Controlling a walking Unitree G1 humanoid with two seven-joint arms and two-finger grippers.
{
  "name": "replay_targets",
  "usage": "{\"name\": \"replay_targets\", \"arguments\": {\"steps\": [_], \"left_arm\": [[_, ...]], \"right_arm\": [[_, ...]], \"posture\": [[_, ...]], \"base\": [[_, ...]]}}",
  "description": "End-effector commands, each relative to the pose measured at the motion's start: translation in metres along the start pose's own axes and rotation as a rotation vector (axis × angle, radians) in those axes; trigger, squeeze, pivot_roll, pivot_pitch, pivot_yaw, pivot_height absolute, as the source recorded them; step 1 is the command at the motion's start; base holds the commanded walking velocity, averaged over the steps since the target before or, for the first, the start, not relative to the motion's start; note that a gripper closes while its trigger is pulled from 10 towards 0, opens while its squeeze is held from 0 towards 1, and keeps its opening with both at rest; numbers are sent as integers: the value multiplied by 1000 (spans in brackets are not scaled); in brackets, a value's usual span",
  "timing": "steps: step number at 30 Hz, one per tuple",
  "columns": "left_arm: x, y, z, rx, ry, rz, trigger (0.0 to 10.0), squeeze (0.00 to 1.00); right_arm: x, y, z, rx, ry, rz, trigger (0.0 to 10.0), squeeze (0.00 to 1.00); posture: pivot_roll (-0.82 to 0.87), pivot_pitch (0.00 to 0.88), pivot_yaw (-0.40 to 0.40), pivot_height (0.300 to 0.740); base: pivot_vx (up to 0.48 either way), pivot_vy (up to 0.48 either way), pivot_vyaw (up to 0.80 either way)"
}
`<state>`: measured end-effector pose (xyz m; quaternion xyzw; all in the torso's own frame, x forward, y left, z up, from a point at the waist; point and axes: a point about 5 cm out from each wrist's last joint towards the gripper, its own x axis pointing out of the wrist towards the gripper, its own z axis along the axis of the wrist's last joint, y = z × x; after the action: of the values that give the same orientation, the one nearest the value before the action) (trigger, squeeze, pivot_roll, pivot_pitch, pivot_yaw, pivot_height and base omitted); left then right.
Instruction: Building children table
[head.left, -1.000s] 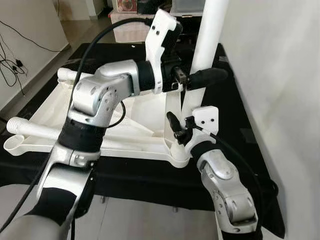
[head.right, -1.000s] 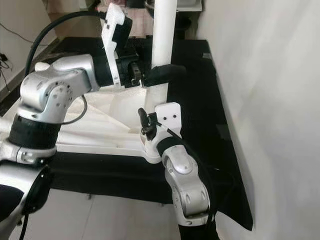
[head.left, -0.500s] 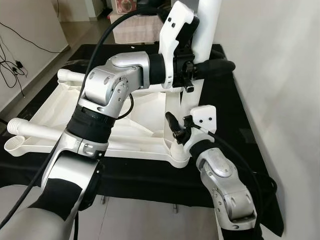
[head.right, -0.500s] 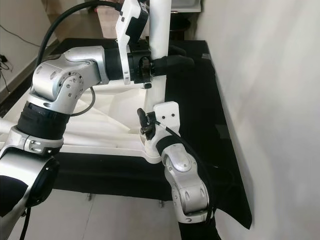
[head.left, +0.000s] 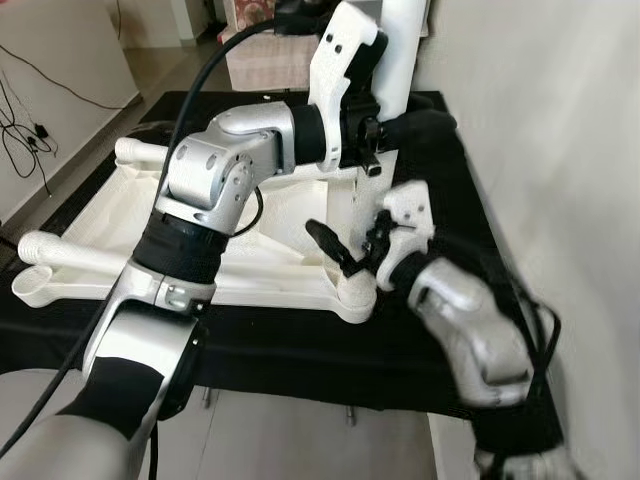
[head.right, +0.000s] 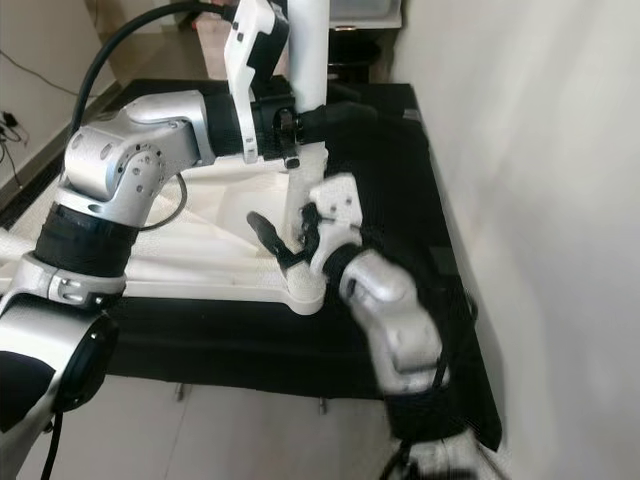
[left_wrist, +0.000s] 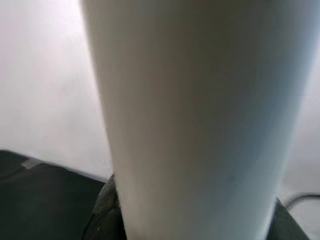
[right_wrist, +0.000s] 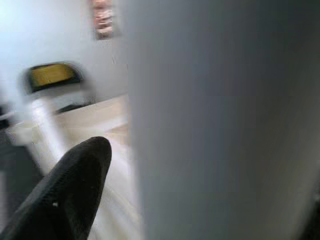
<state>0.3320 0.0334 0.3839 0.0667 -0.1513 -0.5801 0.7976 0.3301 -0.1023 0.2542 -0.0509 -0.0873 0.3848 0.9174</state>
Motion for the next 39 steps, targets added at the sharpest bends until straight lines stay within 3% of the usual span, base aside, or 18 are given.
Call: {"name": "replay_targets", "arguments": {"steps": [1,4,5,6,8,10,20,23,26,30,35,36,37,38,39], "left_arm": [[4,-7,-5,-10,12,-43,0,0],[5,-7,-5,-12,11,-45,0,0],[5,-8,-4,-16,7,-48,0,0],[5,-8,-4,-16,7,-48,0,0],[7,-11,-3,-24,-2,-52,0,0],[7,-12,-2,-29,-6,-51,0,0],[6,-15,4,-66,-59,-97,0,0],[-3,-27,19,-60,-118,-323,0,0],[-4,-30,21,-59,-126,-357,0,0],[-6,-37,23,-66,-139,-493,0,0],[-3,-39,22,-77,-151,-527,0,0],[2,-38,22,-82,-161,-528,0,0],[10,-38,22,-87,-170,-523,0,0],[21,-39,21,-91,-176,-520,0,0],[21,-39,21,-91,-176,-520,0,0]], "right_arm": [[6,8,2,7,-2,142,10000,753],[7,6,4,-13,14,195,10000,753],[6,8,5,-55,28,283,10000,0],[6,8,5,-55,28,283,10000,0],[8,10,1,-87,96,462,10000,0],[9,11,-4,-89,137,531,10000,0],[18,9,-11,-39,173,619,10000,0],[20,15,-15,11,207,690,10000,0],[20,16,-16,17,214,702,10000,0],[23,26,-22,63,239,717,10000,0],[24,30,-22,88,213,721,10000,0],[25,32,-21,96,198,719,3882,0],[26,33,-20,100,182,716,0,0],[26,34,-20,105,163,716,0,0],[26,34,-20,105,163,716,0,0]], "posture": [[-2,122,23,740],[-2,122,23,740],[2,134,18,740],[2,134,18,740],[12,153,7,740],[19,161,2,740],[23,168,-11,740],[19,162,-19,740],[19,162,-19,740],[20,151,-24,740],[17,149,-23,740],[16,149,-22,740],[12,145,-20,740],[12,144,-19,740],[12,144,-19,740]], "base": [[0,0,0],[0,0,0],[0,0,0],[0,0,0],[0,0,0],[0,0,0],[0,0,0],[0,0,0],[0,0,0],[0,0,0],[0,0,0],[0,0,0],[0,0,0],[0,0,0],[0,0,0]]}}
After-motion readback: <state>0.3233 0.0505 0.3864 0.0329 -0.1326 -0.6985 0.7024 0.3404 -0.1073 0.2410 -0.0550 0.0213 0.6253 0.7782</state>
